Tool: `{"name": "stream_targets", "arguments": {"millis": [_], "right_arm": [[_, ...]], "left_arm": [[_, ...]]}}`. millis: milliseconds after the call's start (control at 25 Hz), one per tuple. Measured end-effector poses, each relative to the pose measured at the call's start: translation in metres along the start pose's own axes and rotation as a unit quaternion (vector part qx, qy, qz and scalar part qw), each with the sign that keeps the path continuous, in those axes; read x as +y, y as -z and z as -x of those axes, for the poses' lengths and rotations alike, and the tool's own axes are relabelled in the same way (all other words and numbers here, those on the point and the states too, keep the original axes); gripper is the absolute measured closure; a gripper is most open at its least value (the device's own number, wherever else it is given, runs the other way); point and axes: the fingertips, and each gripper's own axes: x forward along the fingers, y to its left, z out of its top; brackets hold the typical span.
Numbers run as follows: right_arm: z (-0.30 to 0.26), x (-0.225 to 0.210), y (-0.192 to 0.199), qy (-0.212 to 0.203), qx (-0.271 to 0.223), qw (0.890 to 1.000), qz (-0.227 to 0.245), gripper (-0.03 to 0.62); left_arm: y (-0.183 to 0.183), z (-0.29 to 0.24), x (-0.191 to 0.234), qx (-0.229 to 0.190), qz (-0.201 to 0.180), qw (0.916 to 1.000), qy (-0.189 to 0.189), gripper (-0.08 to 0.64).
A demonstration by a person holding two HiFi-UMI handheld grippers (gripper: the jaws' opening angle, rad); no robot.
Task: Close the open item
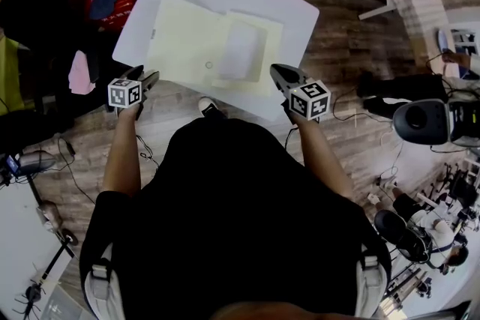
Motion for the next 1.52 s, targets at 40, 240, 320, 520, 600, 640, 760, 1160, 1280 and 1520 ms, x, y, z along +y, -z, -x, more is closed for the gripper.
{"name": "stream_targets", "arguments": {"millis": [40, 240, 320, 520, 600, 640, 760, 1160, 1280, 1520], "right_arm": [[0.000, -0.001, 0.001, 0.002, 0.000, 1.000, -0.002, 0.572], [0.000, -0.007, 0.005, 0.009, -0.004, 1.000, -0.010, 0.572], [0.001, -0.008, 0.007, 0.012, -0.003, 1.000, -0.012, 0.572], [0.005, -0.005, 0.007, 0.016, -0.003, 1.000, -0.013, 0.572], [0.007, -0.004, 0.009, 0.018, -0.004, 1.000, -0.013, 0.572], [0.008, -0.003, 0.010, 0.019, -0.005, 1.000, -0.013, 0.572], [0.011, 0.001, 0.014, 0.022, -0.005, 1.000, -0.015, 0.572], [0.029, 0.002, 0.034, 0.029, 0.002, 0.999, -0.027, 0.572], [0.035, 0.001, 0.044, 0.031, 0.006, 0.999, -0.032, 0.572], [0.046, 0.001, 0.055, 0.035, 0.004, 0.999, -0.039, 0.572]], "left_arm": [[0.001, -0.002, -0.001, 0.003, 0.001, 1.0000, 0.004, 0.256], [0.010, -0.008, 0.001, 0.024, 0.002, 0.9996, 0.014, 0.262], [0.011, -0.010, -0.001, 0.026, 0.002, 0.9995, 0.017, 0.278], [0.003, -0.007, -0.014, 0.017, 0.004, 0.9988, 0.046, 0.326], [0.001, -0.007, -0.017, 0.014, 0.003, 0.9985, 0.053, 0.348], [0.000, -0.006, -0.017, 0.013, 0.001, 0.9984, 0.055, 0.358], [-0.002, -0.002, -0.018, 0.011, -0.005, 0.9983, 0.057, 0.385], [-0.010, 0.003, -0.039, 0.006, -0.023, 0.9973, 0.070, 0.438], [-0.017, 0.005, -0.047, -0.003, -0.029, 0.9972, 0.069, 0.479], [-0.026, 0.007, -0.059, -0.012, -0.043, 0.9966, 0.069, 0.487]]}}
